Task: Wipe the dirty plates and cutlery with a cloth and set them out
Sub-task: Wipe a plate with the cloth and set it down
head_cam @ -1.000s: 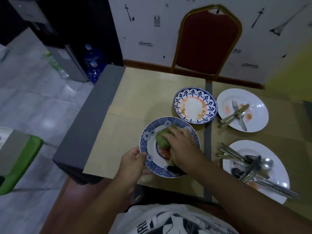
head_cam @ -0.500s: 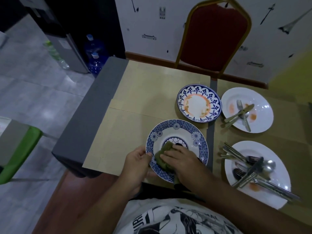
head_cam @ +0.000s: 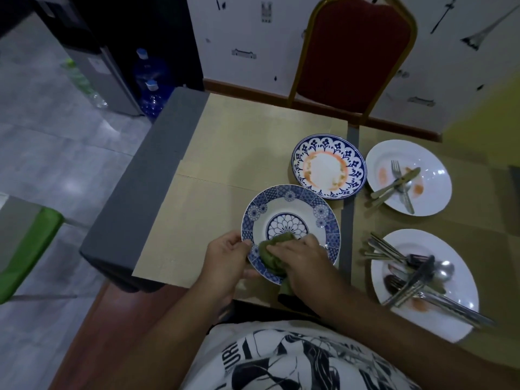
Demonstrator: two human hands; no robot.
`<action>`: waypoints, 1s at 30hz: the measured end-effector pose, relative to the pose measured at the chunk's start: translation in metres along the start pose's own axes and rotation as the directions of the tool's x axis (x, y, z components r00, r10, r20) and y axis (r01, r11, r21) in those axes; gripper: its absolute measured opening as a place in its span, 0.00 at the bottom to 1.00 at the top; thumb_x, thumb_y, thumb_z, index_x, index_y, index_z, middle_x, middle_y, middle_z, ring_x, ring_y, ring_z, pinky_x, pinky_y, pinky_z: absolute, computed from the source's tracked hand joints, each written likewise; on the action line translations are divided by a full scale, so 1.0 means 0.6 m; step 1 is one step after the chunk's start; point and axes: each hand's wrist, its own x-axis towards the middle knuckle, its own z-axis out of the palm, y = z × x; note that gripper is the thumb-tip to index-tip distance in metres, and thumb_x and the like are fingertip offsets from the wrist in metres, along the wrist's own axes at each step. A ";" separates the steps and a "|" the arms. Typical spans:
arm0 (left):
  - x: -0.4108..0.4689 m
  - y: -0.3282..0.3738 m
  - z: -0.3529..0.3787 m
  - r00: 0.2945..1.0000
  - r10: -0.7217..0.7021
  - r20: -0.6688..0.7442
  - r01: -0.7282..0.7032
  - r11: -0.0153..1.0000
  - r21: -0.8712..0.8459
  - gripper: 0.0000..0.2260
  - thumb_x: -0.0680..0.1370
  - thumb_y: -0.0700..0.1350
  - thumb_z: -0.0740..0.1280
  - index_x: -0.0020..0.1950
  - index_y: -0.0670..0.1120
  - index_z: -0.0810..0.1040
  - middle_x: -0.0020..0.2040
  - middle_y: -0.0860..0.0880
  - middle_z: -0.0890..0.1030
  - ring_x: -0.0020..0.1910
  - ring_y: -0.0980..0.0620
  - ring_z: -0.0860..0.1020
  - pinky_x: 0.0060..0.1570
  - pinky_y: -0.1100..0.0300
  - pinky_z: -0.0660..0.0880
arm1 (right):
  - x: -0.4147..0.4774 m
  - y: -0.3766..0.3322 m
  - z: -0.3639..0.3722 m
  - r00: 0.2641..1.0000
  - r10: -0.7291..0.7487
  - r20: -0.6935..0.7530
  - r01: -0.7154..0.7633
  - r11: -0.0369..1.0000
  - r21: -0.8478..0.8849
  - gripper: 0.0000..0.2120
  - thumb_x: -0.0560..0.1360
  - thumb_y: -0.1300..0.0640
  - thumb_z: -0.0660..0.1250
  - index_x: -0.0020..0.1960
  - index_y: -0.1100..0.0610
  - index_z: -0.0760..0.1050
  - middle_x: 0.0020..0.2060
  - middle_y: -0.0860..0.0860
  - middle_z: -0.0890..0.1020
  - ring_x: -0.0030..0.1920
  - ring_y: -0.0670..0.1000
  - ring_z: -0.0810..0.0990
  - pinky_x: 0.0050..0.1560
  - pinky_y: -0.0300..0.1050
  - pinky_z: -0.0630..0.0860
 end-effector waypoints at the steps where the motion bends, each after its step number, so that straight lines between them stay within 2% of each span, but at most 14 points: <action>1: 0.000 0.001 0.000 1.000 0.002 0.004 -0.002 1.000 0.003 0.09 0.82 0.36 0.62 0.55 0.40 0.82 0.47 0.42 0.87 0.43 0.43 0.86 0.40 0.45 0.84 | 0.002 -0.002 -0.003 1.000 -0.017 0.019 0.017 1.000 0.002 0.24 0.66 0.64 0.71 0.61 0.50 0.79 0.56 0.49 0.83 0.49 0.54 0.70 0.44 0.53 0.72; 4: -0.001 0.005 -0.012 1.000 0.006 -0.014 -0.006 1.000 -0.004 0.09 0.82 0.36 0.62 0.54 0.40 0.82 0.47 0.43 0.87 0.41 0.46 0.86 0.38 0.48 0.84 | 0.002 0.022 -0.048 0.993 -0.024 0.111 0.038 0.992 -0.122 0.25 0.66 0.61 0.74 0.61 0.46 0.78 0.58 0.46 0.79 0.53 0.53 0.67 0.45 0.48 0.62; 7: 0.002 0.007 -0.015 1.000 0.004 -0.013 -0.004 1.000 -0.001 0.09 0.82 0.36 0.62 0.54 0.40 0.82 0.47 0.43 0.87 0.41 0.46 0.86 0.37 0.48 0.84 | -0.001 0.040 -0.075 0.978 0.117 0.171 -0.054 0.941 -0.333 0.25 0.69 0.62 0.70 0.63 0.46 0.75 0.60 0.46 0.75 0.58 0.54 0.65 0.46 0.47 0.58; 8: 0.002 0.006 -0.010 1.000 -0.006 -0.011 0.006 1.000 0.006 0.08 0.82 0.36 0.62 0.54 0.40 0.82 0.47 0.43 0.87 0.42 0.46 0.86 0.38 0.48 0.84 | 0.001 0.033 -0.073 0.974 0.136 0.179 -0.075 0.948 -0.310 0.23 0.69 0.63 0.70 0.61 0.46 0.75 0.59 0.46 0.76 0.56 0.52 0.64 0.45 0.47 0.58; 11: 0.000 0.002 0.002 1.000 -0.023 0.009 0.022 0.999 0.027 0.09 0.82 0.36 0.62 0.55 0.39 0.82 0.47 0.41 0.87 0.44 0.43 0.86 0.40 0.46 0.84 | 0.002 -0.005 -0.039 0.984 0.067 0.163 -0.065 0.998 -0.021 0.22 0.68 0.63 0.72 0.59 0.46 0.79 0.54 0.45 0.78 0.48 0.47 0.58 0.47 0.48 0.66; 13: -0.003 0.003 -0.001 1.000 -0.012 0.016 0.011 1.000 0.028 0.09 0.82 0.36 0.62 0.56 0.39 0.82 0.47 0.42 0.87 0.44 0.43 0.86 0.39 0.47 0.84 | 0.004 -0.008 -0.033 0.989 0.037 0.144 -0.045 0.998 0.052 0.24 0.65 0.61 0.75 0.60 0.46 0.80 0.53 0.46 0.79 0.48 0.46 0.59 0.48 0.49 0.68; 15: -0.005 0.005 -0.010 1.000 -0.003 0.007 0.003 1.000 0.022 0.09 0.82 0.36 0.62 0.56 0.41 0.82 0.48 0.43 0.87 0.44 0.45 0.86 0.38 0.49 0.83 | 0.004 0.012 -0.052 0.988 0.065 0.143 -0.061 0.998 -0.034 0.24 0.64 0.61 0.75 0.57 0.46 0.80 0.53 0.45 0.78 0.49 0.48 0.61 0.47 0.48 0.67; 18: -0.006 0.005 -0.022 1.000 -0.001 -0.009 0.001 1.000 0.017 0.10 0.82 0.36 0.61 0.56 0.42 0.82 0.48 0.43 0.87 0.43 0.45 0.86 0.38 0.51 0.83 | -0.011 0.054 -0.079 0.972 0.187 0.142 -0.163 0.973 -0.164 0.21 0.68 0.62 0.69 0.58 0.45 0.79 0.56 0.46 0.78 0.50 0.51 0.62 0.50 0.50 0.69; 20: -0.007 0.001 -0.022 1.000 -0.006 -0.005 0.006 1.000 0.027 0.10 0.82 0.36 0.61 0.57 0.42 0.82 0.49 0.43 0.87 0.44 0.44 0.86 0.39 0.50 0.83 | -0.017 0.048 -0.080 0.975 0.181 0.128 -0.169 0.981 -0.098 0.21 0.69 0.64 0.68 0.57 0.45 0.79 0.55 0.45 0.78 0.49 0.48 0.60 0.50 0.49 0.67; 23: -0.010 -0.001 -0.011 0.999 -0.010 0.034 0.007 0.998 0.060 0.10 0.82 0.37 0.61 0.57 0.41 0.82 0.48 0.41 0.87 0.46 0.41 0.86 0.43 0.45 0.84 | 0.003 -0.004 -0.057 0.984 0.021 0.177 -0.036 0.996 0.079 0.16 0.67 0.61 0.72 0.53 0.50 0.80 0.53 0.44 0.80 0.50 0.47 0.62 0.51 0.52 0.68; 25: -0.014 0.000 0.000 0.999 0.001 0.053 -0.004 0.998 0.069 0.10 0.82 0.37 0.61 0.56 0.40 0.82 0.48 0.40 0.87 0.46 0.39 0.86 0.43 0.44 0.83 | 0.037 -0.025 -0.050 0.991 0.017 0.134 -0.031 0.995 0.099 0.21 0.65 0.60 0.74 0.57 0.50 0.79 0.57 0.47 0.79 0.54 0.50 0.64 0.52 0.51 0.69; 27: -0.020 0.003 0.006 0.999 0.019 0.040 -0.021 0.999 0.045 0.10 0.83 0.36 0.61 0.56 0.40 0.82 0.48 0.41 0.87 0.46 0.40 0.86 0.43 0.46 0.84 | 0.073 -0.012 -0.061 0.994 0.104 0.036 -0.105 0.994 0.030 0.28 0.62 0.60 0.77 0.61 0.48 0.77 0.61 0.47 0.78 0.57 0.52 0.65 0.53 0.49 0.66; 30: -0.022 0.011 0.005 0.999 0.046 0.001 -0.046 0.999 -0.006 0.10 0.82 0.35 0.61 0.56 0.42 0.82 0.48 0.43 0.87 0.44 0.42 0.86 0.38 0.50 0.84 | 0.080 0.031 -0.094 0.974 0.225 -0.002 -0.222 0.960 -0.169 0.27 0.65 0.59 0.76 0.63 0.49 0.76 0.62 0.49 0.77 0.55 0.52 0.62 0.52 0.49 0.64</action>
